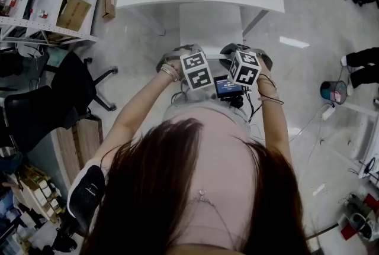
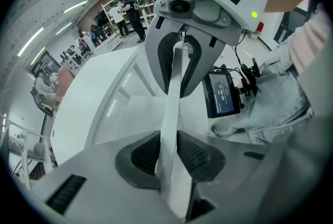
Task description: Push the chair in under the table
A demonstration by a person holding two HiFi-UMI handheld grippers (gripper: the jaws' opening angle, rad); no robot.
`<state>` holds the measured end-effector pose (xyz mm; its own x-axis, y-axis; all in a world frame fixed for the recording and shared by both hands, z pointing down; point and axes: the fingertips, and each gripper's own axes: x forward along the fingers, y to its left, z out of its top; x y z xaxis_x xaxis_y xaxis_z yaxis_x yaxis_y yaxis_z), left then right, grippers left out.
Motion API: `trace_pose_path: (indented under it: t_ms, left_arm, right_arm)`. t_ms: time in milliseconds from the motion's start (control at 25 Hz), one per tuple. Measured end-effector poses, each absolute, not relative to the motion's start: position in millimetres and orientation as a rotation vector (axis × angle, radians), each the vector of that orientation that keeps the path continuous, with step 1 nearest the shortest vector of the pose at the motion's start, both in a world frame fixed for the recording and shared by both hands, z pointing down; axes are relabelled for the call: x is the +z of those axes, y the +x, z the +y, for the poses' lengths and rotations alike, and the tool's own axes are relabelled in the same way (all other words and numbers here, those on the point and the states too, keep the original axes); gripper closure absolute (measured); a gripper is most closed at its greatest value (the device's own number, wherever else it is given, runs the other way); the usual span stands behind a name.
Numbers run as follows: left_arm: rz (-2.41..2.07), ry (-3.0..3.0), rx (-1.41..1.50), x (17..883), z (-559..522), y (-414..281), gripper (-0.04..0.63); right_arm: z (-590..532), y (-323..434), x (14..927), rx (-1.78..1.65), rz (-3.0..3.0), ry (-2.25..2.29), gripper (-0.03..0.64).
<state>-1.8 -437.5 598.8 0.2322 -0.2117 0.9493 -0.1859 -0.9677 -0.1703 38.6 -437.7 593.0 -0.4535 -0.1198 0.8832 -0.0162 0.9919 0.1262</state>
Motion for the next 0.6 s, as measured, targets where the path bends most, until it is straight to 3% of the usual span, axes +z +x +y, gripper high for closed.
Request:
trace_pose_path:
  t_ms: [600]
  left_arm:
    - [0.396,-2.456,-1.893,602,-479,1,0.492]
  right_arm:
    - [-479,39,599,-0.138,-2.050,0.094,0.525]
